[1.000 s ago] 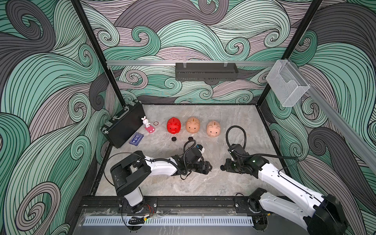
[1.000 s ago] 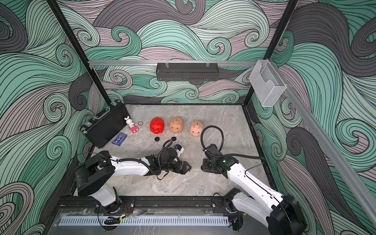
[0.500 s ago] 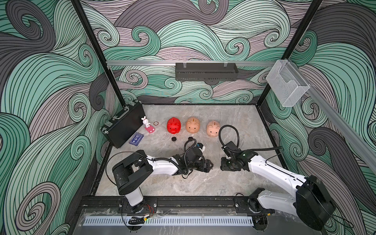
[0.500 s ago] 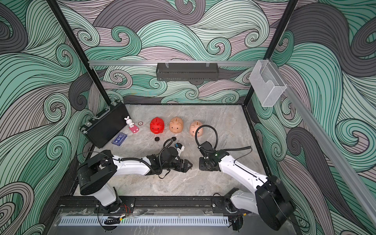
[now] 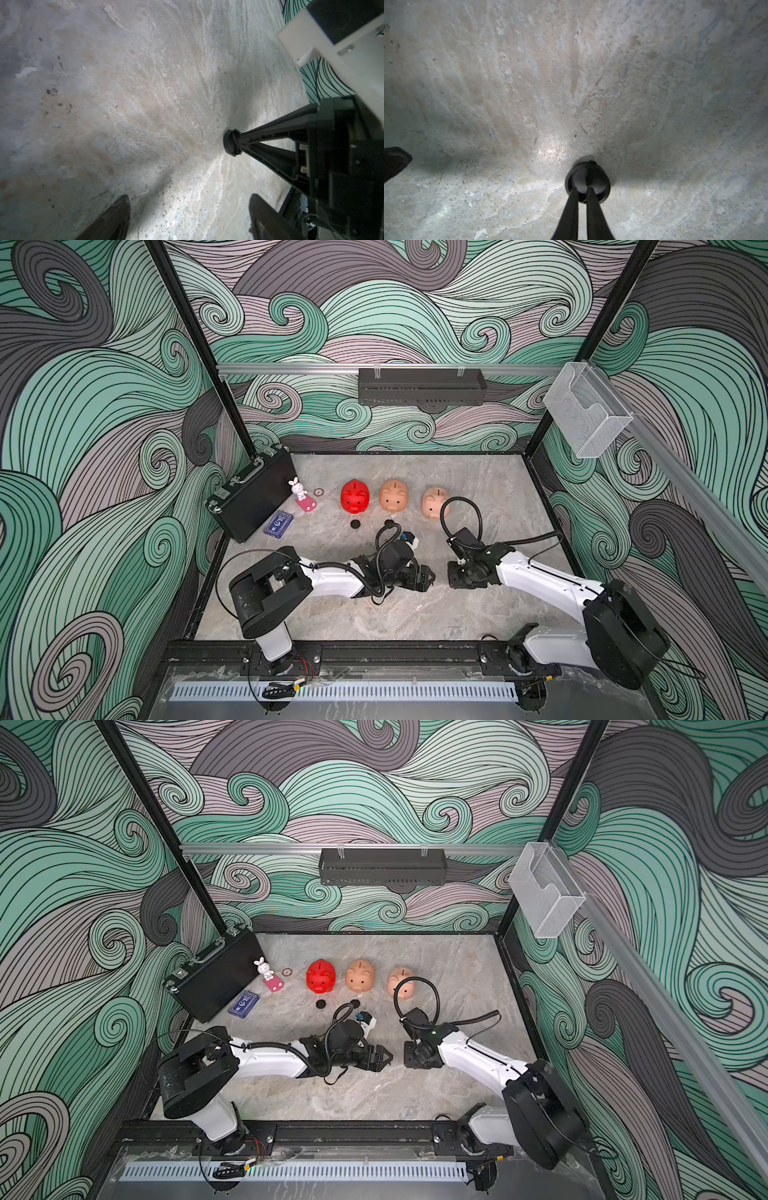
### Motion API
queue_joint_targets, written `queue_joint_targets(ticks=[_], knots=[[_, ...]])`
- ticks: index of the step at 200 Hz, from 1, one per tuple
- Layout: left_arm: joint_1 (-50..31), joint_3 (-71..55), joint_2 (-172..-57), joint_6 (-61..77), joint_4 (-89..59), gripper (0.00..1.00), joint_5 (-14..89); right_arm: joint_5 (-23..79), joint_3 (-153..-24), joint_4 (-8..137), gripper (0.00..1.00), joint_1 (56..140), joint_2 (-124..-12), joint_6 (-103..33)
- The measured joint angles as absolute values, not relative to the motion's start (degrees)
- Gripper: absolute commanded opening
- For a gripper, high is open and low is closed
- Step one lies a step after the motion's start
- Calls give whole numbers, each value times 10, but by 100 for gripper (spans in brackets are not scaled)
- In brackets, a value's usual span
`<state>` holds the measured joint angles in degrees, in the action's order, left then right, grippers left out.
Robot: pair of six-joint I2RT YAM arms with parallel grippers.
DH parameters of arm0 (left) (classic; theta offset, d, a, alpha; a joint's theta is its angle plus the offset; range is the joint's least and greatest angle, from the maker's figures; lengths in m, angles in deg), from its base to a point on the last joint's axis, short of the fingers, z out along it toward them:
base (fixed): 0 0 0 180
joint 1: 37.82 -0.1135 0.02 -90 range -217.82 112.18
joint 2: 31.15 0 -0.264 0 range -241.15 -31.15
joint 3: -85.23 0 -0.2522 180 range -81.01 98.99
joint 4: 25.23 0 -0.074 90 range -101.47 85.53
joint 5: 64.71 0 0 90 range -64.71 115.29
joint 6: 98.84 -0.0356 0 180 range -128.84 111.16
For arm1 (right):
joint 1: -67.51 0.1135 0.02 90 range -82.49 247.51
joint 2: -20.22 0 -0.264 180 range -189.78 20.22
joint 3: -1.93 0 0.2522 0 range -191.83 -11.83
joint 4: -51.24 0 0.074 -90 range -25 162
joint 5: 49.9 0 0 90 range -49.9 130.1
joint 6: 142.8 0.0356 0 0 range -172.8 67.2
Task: Open piggy banks
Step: Pick up the lid from the center of the board, then place the lid at the center of the board.
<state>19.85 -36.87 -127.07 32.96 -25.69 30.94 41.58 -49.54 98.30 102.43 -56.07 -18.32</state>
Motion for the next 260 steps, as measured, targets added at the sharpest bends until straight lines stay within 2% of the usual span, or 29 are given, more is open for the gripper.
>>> queue_joint_targets(ticks=[77,120,145,166,192,224,260], knots=[[199,-374,-1271,333,-261,88,308,425,-506,975,12,1025,-610,-194],[199,-386,-1270,340,-260,88,293,434,-512,974,0,1027,-618,-200],[199,-389,-1262,342,-250,88,277,435,-512,973,0,1027,-617,-200],[198,-389,-1242,342,-235,88,259,428,-501,962,0,1028,-589,-202],[190,-389,-1206,334,-210,88,238,410,-475,927,0,1024,-497,-203],[155,-387,-1182,318,-187,88,229,352,-447,846,0,966,-435,-191],[110,-366,-1182,307,-164,90,237,273,-432,752,0,894,-469,-158]])
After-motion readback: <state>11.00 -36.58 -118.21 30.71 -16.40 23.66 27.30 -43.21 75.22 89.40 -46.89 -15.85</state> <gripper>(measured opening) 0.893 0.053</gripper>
